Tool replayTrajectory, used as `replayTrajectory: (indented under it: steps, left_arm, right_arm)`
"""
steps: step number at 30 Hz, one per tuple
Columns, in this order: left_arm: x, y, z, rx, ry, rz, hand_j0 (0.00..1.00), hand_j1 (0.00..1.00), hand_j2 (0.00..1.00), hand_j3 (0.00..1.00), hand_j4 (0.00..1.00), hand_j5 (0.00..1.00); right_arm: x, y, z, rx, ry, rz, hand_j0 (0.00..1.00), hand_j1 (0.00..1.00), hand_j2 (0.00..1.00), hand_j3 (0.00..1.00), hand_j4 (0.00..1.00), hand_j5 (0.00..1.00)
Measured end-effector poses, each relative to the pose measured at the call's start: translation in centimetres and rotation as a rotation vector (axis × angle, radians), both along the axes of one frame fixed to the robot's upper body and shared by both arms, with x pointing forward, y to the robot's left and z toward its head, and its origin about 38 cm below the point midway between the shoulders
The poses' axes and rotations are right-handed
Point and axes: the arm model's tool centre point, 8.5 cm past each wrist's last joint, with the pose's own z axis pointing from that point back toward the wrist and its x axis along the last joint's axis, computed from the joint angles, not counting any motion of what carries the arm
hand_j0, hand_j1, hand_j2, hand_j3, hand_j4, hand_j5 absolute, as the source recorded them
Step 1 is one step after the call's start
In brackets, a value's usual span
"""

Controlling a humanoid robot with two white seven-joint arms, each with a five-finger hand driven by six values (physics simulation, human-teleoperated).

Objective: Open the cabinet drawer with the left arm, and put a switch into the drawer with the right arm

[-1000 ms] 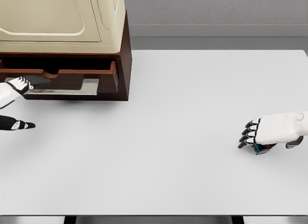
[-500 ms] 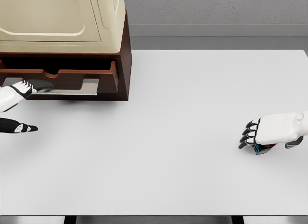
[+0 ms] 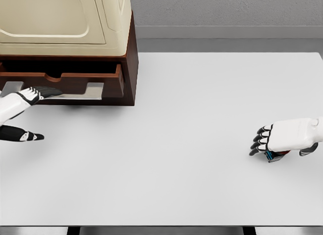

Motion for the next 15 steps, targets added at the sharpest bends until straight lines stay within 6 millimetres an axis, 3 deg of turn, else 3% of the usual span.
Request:
replayTrajectory:
  steps: [15]
  left_arm:
    - [-0.5, -1.0, 0.0, 0.007, 0.008, -0.038, 1.00, 1.00, 1.00, 1.00, 1.00, 1.00]
  right_arm:
    - [0.0, 0.0, 0.0, -0.003, -0.002, 0.001, 1.00, 1.00, 1.00, 1.00, 1.00, 1.00]
